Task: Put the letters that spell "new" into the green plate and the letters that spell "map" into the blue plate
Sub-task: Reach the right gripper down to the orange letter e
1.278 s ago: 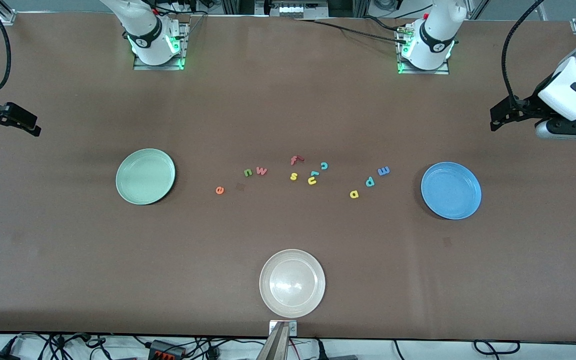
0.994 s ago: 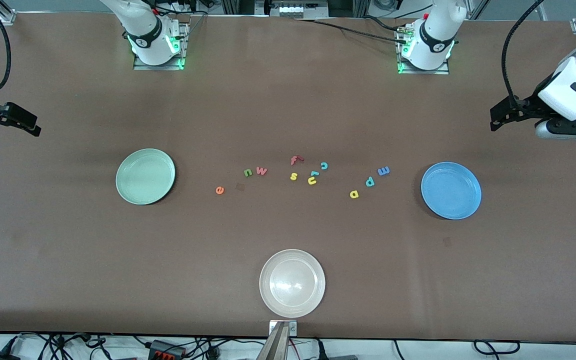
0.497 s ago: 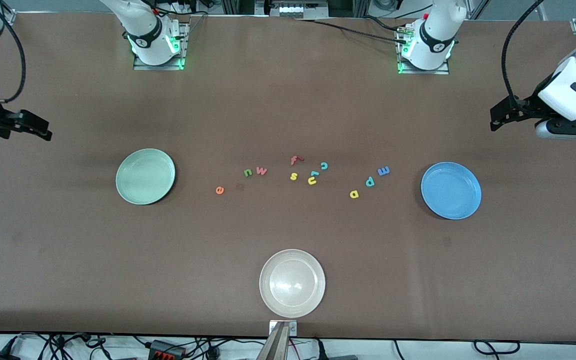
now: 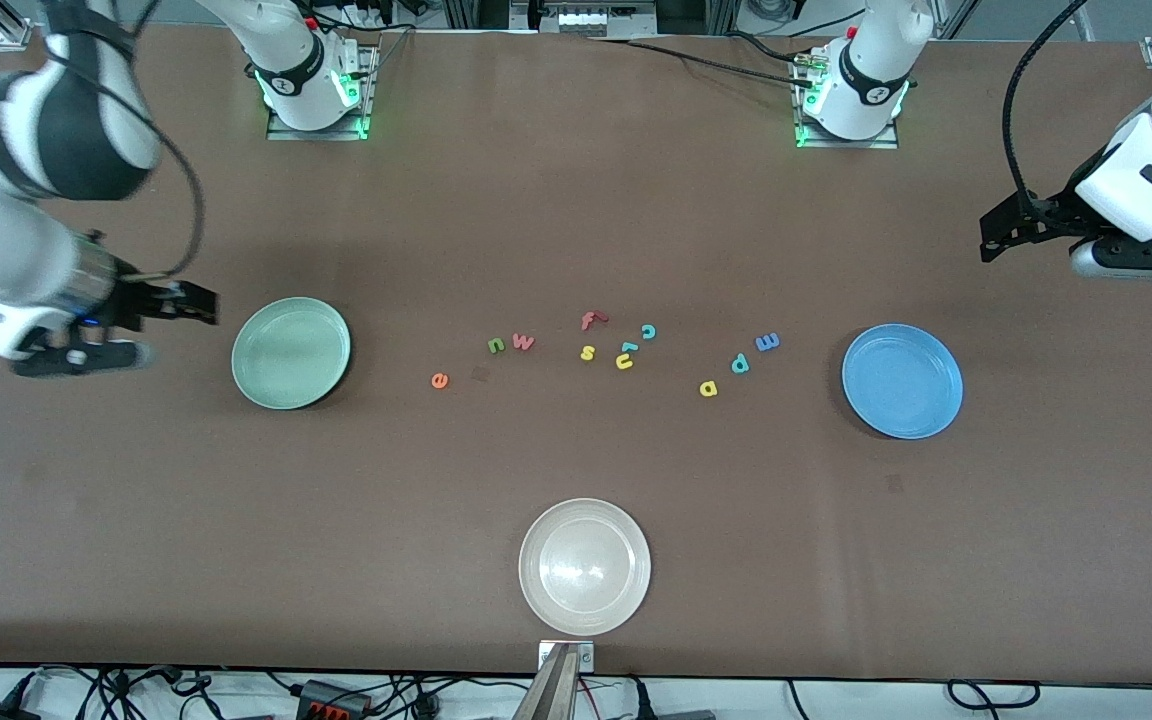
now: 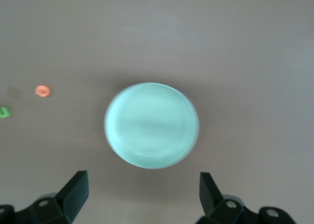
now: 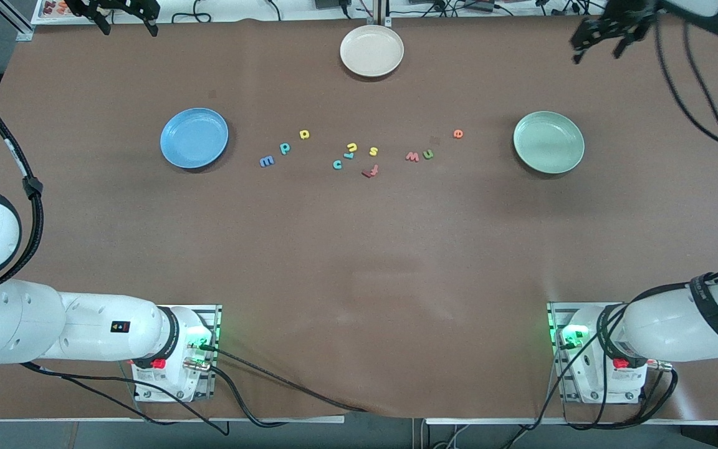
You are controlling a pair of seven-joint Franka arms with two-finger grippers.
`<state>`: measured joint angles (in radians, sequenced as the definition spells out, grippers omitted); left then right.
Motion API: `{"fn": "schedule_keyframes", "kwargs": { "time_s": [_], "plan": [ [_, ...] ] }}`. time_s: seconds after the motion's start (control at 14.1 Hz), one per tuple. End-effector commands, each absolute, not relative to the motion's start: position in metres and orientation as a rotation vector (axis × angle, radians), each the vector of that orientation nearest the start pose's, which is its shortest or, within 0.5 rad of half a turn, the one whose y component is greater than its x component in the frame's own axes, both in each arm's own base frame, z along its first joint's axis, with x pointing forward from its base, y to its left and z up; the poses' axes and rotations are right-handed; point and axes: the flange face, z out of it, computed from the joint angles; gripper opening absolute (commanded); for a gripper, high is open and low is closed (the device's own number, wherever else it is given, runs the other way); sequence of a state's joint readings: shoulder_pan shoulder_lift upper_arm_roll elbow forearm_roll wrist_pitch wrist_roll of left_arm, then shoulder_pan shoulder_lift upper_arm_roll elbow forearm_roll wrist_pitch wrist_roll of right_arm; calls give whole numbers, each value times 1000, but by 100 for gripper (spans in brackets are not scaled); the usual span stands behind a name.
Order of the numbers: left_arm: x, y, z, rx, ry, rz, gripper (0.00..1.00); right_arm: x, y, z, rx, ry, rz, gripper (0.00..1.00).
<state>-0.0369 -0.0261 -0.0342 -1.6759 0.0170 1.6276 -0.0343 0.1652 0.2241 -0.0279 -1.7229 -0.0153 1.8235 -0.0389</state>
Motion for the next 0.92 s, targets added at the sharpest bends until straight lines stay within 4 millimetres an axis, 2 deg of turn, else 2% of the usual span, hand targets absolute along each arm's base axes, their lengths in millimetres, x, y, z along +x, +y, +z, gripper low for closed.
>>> {"fn": "schedule_keyframes", "kwargs": {
  "time_s": [0.0,0.14,0.28,0.35,0.5,0.57,0.64,0.71,0.85],
  "plan": [
    [547,-39,596,-3127,47,28,100,614,137,394,-3129,-420,218,100],
    [547,-39,596,-3127,47,28,100,615,185,354,-3117,-535,203,100],
    [547,-39,596,-3127,44,28,100,615,215,319,-3111,-589,177,100],
    [547,-39,595,-3127,44,30,100,615,226,303,-3107,-606,165,100],
    [547,-39,596,-3127,47,28,100,611,237,262,-3087,-625,216,100],
    [547,-39,596,-3127,47,28,100,604,256,252,-3060,-626,230,100],
    [547,-39,596,-3127,47,28,100,598,267,250,-3042,-616,235,100],
    [547,-41,596,-3127,52,27,100,597,271,247,-3046,-579,242,100],
    [547,-41,596,-3127,56,28,100,602,266,235,-3064,-354,233,97]
  ]
}}
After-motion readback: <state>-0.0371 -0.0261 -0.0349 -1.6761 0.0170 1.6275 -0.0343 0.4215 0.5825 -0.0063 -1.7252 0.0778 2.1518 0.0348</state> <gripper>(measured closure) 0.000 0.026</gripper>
